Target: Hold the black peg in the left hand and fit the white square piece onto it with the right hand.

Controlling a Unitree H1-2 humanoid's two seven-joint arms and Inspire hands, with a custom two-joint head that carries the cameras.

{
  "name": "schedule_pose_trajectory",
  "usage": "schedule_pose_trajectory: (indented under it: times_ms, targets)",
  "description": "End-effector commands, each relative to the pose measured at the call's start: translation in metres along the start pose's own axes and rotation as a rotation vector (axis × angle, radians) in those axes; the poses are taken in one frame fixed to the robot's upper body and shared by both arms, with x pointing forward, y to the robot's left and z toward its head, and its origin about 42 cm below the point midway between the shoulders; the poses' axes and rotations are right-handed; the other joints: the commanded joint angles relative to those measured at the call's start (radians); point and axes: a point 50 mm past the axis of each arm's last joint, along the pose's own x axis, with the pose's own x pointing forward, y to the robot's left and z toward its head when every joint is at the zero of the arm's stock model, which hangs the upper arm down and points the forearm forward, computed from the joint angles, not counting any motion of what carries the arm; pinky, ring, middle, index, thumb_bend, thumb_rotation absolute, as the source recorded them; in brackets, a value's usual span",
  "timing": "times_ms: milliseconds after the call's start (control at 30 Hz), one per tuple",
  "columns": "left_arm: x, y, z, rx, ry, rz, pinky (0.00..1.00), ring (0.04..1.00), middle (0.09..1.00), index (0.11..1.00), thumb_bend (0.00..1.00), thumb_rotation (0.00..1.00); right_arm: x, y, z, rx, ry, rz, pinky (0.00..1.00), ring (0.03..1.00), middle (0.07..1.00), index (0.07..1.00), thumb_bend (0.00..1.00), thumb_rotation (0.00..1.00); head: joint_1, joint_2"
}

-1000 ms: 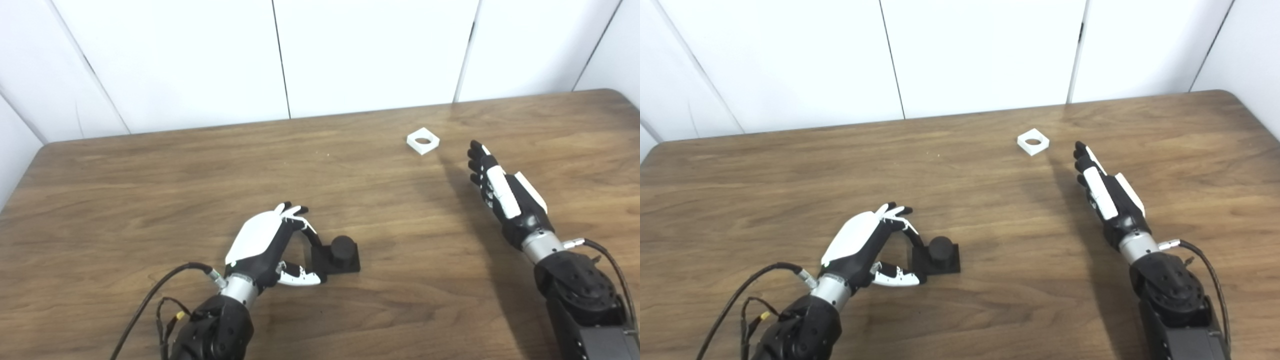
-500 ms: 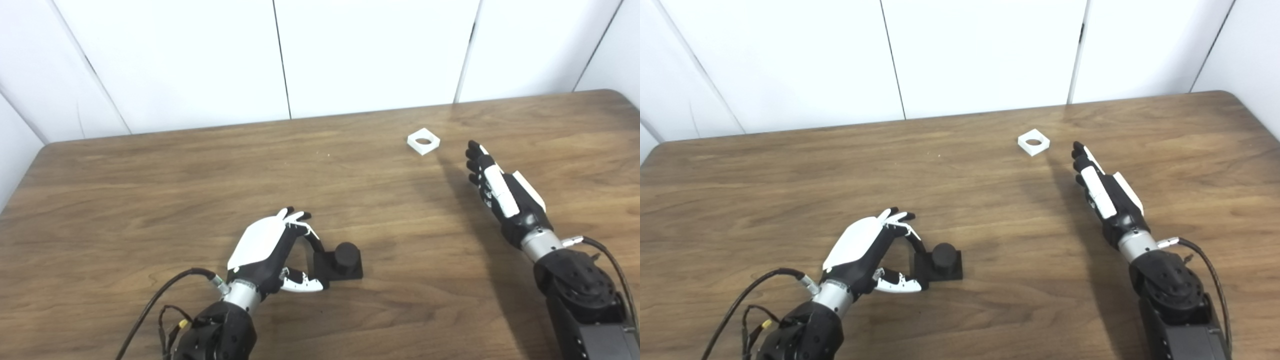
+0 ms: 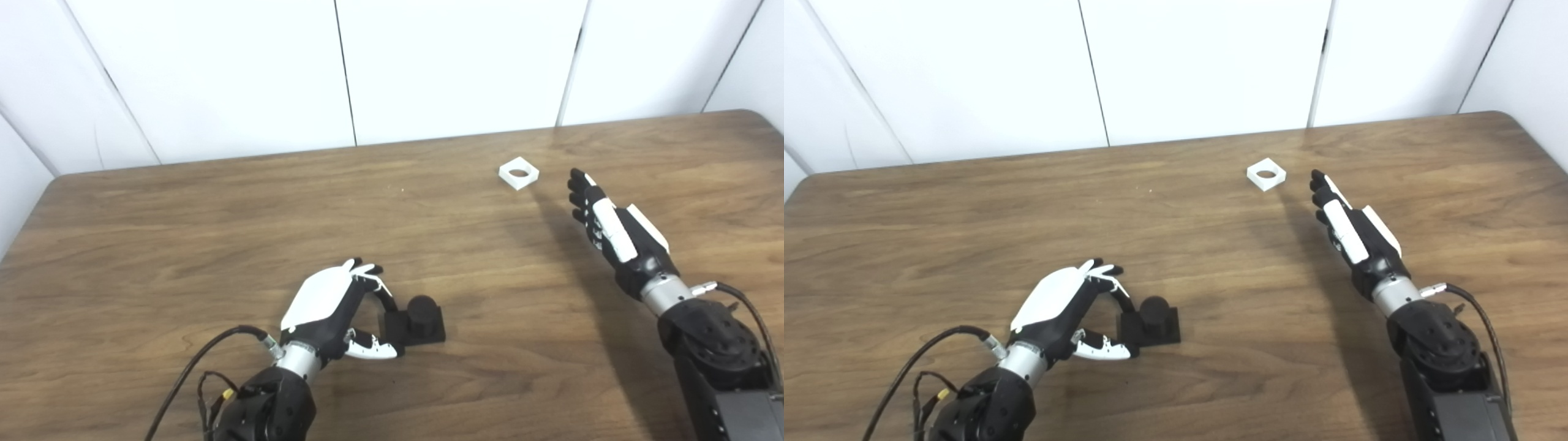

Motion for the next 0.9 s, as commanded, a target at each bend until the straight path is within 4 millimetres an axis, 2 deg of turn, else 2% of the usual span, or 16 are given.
schedule_pose_trajectory:
  times_ms: [0,733,867]
  targets:
    - [0.003,0.000,-0.005,0.077,0.025,-0.001,1.00,0.965,0.889,0.491,0.50,0.07,0.007,-0.006,0.027,-0.026,-0.087,0.001,1.00,1.000,1.000,1.000,0.61,1.00,0.001,0.001]
    - [0.003,0.001,-0.010,0.096,0.044,-0.017,1.00,0.970,0.887,0.492,0.49,0.08,0.007,-0.006,0.033,-0.043,-0.078,0.012,1.00,1.000,1.000,1.000,0.61,1.00,0.000,0.007]
    - [0.003,0.001,-0.010,0.093,0.040,-0.017,1.00,0.970,0.887,0.492,0.50,0.08,0.009,-0.007,0.037,-0.074,-0.084,0.020,1.00,1.000,1.000,1.000,0.64,1.00,0.000,0.010]
